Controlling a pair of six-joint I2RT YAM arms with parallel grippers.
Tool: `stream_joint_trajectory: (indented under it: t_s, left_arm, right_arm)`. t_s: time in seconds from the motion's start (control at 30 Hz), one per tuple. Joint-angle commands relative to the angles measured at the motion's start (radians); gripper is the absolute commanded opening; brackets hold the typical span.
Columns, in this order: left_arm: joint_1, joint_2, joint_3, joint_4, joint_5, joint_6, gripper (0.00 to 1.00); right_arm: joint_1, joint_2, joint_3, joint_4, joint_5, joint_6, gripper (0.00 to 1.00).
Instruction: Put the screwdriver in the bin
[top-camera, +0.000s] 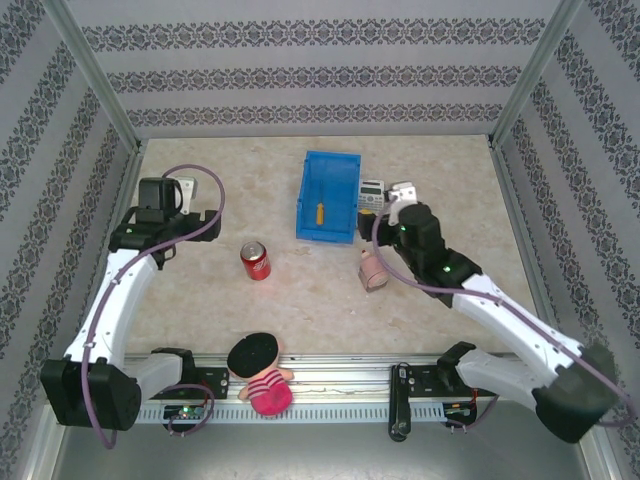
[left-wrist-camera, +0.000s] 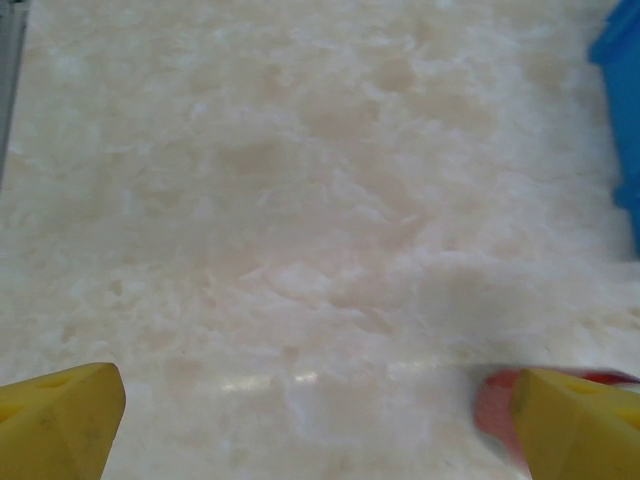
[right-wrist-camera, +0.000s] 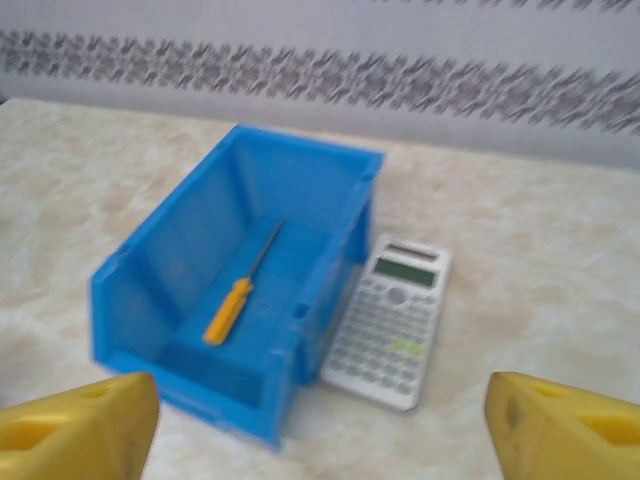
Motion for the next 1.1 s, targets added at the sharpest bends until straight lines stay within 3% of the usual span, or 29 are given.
stream_joint_trajectory:
  t_s: [0.0,0.13,0.27,0.5,0.63,1.07]
  left_arm:
    - [-0.007,0.011,-0.065,0.238,-0.101,-0.051,0.99]
    - [-0.001,0.031,-0.178,0.452,-0.116,-0.082,0.99]
    - [0.013,0.074,-0.31,0.684,-0.098,-0.087,0.99]
    - [0.034,0.189,-0.463,0.988,-0.061,-0.084,0.99]
    - [0.04,0.234,-0.581,1.246,-0.063,-0.062,0.99]
    - [0.07,0.485,-0.751,1.813,-0.004,-0.087,0.99]
  right_arm:
    - [-0.061,-0.079,-0.05,0.102,0.037,-0.018,0.89]
    - [-0.176,-0.104,-0.067,0.045,-0.029,0.017,0.9]
    - [-0.233,-0.127,-0.13,0.051,0.02,0.05,0.92]
    - [-0.272,-0.173,-0.262,0.117,0.046,0.075,0.93]
    - [-0.298,-0.195,-0.295,0.12,0.086,0.031,0.94]
    - [-0.436,-0.24,-0.557,0.425,0.085,-0.061,0.95]
